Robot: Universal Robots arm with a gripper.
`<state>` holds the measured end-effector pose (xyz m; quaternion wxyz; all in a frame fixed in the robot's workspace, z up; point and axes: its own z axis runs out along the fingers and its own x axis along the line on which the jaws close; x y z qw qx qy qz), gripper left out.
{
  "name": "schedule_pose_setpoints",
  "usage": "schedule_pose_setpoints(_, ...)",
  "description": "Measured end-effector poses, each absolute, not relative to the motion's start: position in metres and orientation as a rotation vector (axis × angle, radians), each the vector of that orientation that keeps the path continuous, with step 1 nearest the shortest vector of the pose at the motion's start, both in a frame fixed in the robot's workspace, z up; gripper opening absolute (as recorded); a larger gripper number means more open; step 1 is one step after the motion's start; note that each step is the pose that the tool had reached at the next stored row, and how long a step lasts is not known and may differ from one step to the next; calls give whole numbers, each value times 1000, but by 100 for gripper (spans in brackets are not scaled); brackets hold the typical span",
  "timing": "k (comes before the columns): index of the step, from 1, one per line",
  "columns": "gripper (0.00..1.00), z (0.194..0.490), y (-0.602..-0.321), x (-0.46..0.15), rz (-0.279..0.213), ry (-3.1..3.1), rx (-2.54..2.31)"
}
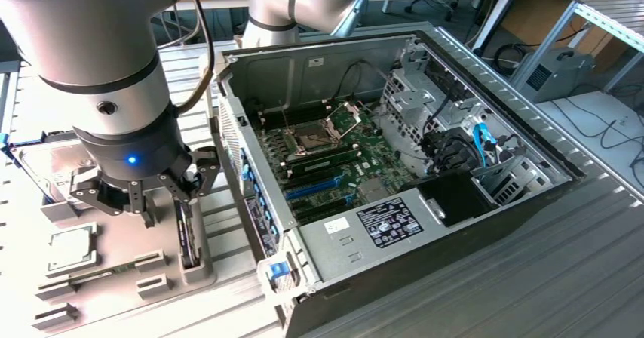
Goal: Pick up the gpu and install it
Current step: 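Pick up the gpu and move the gpu toward the slot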
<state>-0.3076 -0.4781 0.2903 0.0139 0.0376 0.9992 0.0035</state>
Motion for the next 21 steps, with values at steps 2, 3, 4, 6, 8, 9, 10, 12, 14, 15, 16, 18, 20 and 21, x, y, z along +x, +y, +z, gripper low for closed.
schedule_pose_setpoints(2,48,290,-478,-308,11,3111,117)
schedule_pose_setpoints(3,48,290,-478,-308,11,3111,117)
schedule_pose_setpoints(4,48,290,-478,-308,11,3111,117)
schedule_pose_setpoints(6,48,289,-478,-308,11,3111,117)
schedule_pose_setpoints(8,48,289,-478,-308,11,3111,117)
schedule_pose_setpoints(9,48,288,-478,-308,11,3112,117)
schedule_pose_setpoints(10,48,288,-478,-308,11,3112,117)
schedule_pose_setpoints(12,48,287,-478,-308,11,3112,117)
schedule_pose_setpoints(14,48,287,-478,-308,11,3112,117)
schedule_pose_setpoints(15,48,287,-478,-308,11,3112,117)
schedule_pose_setpoints(16,48,286,-478,-308,11,3112,117)
schedule_pose_setpoints(18,48,286,-478,-308,11,3111,117)
schedule_pose_setpoints(20,48,285,-478,-308,11,3112,117)
schedule_pose_setpoints(21,48,285,-478,-308,11,3111,117)
